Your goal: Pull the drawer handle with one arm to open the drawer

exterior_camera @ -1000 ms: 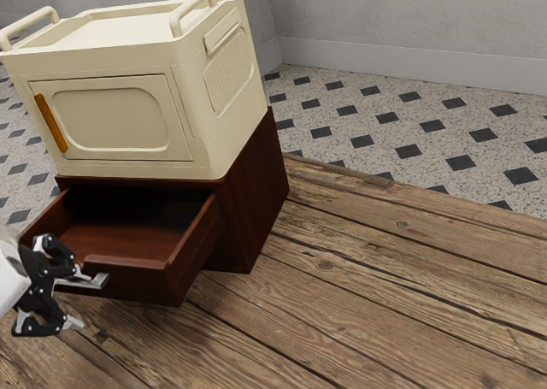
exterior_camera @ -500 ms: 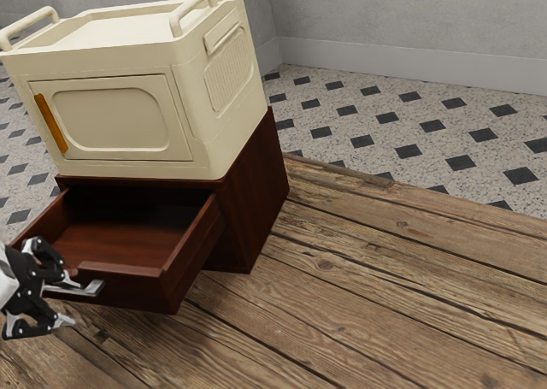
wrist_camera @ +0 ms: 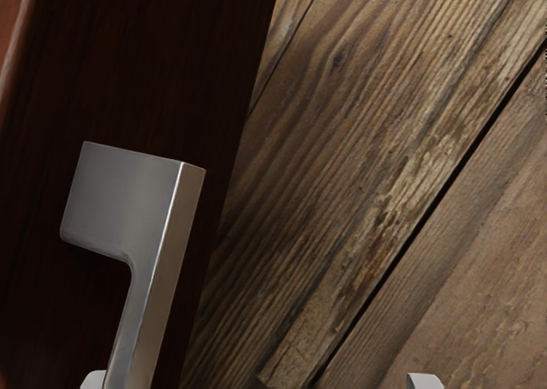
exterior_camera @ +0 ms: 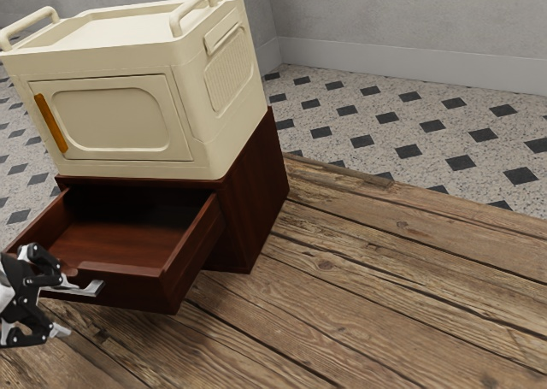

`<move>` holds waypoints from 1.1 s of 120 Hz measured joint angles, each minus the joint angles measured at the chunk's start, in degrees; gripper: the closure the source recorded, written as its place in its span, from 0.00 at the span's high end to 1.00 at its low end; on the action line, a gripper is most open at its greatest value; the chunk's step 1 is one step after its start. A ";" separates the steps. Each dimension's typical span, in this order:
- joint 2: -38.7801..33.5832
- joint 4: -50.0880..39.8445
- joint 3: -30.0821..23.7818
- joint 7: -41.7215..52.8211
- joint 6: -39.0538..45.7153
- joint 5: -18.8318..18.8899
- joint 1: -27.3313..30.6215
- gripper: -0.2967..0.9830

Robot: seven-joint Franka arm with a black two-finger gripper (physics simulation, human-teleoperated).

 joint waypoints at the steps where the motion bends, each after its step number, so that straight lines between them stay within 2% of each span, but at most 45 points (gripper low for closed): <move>1: 0.02 0.02 0.00 -0.01 0.03 0.00 0.00 0.47; 81: -0.74 1.07 0.21 -0.41 1.90 -0.20 0.04 0.35; 117: -1.56 1.47 0.46 -0.27 1.73 -0.33 0.07 0.38; 132: -1.82 2.02 -1.40 -0.40 1.21 -0.60 -0.16 0.38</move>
